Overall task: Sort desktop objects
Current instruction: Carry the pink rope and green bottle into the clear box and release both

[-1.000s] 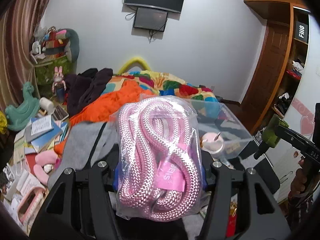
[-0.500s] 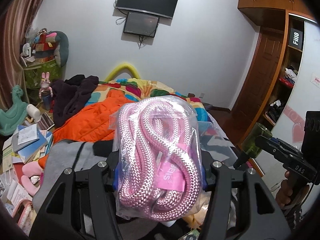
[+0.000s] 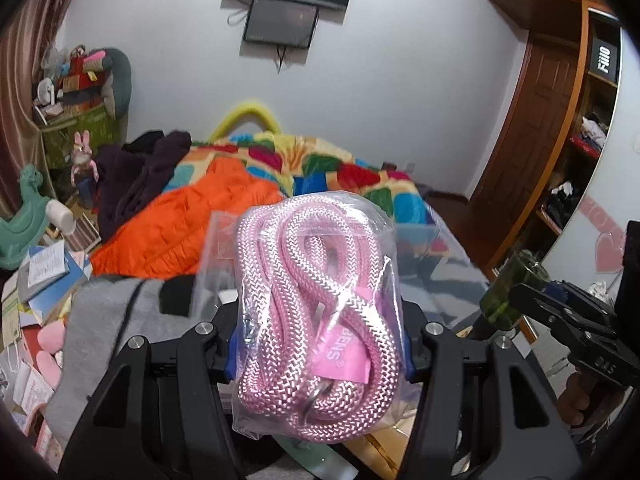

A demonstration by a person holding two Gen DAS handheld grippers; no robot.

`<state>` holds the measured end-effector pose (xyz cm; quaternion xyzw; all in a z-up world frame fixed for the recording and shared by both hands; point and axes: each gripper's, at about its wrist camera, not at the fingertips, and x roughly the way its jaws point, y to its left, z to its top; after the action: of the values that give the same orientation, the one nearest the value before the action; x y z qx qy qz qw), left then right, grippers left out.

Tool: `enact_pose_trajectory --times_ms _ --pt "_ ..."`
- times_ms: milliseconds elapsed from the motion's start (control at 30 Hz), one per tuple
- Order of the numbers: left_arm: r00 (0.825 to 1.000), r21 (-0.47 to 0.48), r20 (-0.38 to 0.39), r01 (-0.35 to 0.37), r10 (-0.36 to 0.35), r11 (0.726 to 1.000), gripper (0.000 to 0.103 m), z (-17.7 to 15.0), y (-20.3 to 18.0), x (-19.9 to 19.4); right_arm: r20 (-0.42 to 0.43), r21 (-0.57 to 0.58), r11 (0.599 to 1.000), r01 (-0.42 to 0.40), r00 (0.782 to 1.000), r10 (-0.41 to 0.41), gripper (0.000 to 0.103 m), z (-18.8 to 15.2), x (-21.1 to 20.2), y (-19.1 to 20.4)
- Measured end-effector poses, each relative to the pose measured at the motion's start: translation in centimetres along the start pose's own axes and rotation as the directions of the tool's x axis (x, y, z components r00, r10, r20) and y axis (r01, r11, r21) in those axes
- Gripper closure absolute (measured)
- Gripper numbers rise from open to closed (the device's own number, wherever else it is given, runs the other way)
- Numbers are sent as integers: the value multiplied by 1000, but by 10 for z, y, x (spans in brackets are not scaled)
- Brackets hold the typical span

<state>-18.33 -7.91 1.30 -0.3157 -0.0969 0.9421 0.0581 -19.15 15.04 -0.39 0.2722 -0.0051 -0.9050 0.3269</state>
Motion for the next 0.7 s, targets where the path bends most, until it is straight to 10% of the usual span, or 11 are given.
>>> enact_pose_trajectory --times_ms 700 --pt "994 44 -105 46 -41 998 40 -14 -22 17 -78 -21 1000 0 997 -2 64 -19 10 4"
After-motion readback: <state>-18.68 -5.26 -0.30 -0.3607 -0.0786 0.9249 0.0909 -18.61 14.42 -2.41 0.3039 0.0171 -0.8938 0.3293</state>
